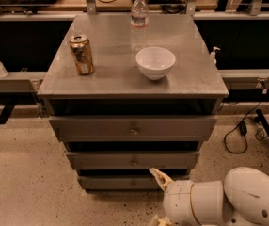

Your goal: Open middle drawer

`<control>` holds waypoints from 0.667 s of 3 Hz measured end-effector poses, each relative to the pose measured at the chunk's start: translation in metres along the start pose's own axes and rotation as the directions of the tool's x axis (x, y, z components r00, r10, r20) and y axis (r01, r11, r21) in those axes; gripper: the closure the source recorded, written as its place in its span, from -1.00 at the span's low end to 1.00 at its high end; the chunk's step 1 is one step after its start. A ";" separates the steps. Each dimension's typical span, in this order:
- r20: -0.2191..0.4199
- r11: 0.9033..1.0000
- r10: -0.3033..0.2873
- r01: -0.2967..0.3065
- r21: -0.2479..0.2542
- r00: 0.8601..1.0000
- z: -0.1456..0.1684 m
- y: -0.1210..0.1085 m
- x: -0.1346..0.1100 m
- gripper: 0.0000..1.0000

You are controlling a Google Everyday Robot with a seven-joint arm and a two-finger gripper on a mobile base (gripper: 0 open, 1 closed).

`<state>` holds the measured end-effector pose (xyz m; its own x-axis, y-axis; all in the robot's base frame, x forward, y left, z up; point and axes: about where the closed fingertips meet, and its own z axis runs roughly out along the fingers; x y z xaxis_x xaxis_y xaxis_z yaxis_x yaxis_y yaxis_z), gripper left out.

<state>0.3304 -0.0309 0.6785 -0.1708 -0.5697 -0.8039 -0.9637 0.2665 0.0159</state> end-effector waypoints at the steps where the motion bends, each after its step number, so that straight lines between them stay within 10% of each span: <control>1: -0.084 0.986 -0.153 0.158 0.054 0.985 -0.041 -0.044 0.030 -1.00; 2: -0.090 0.948 -0.307 0.313 0.062 0.947 -0.075 -0.097 0.054 -1.00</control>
Offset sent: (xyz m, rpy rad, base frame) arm 0.1267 -0.1867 0.0056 -0.1824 -0.4455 0.2184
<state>0.3991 -0.1459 0.6784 0.1158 -0.6915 -0.7131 -0.9541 0.1222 -0.2735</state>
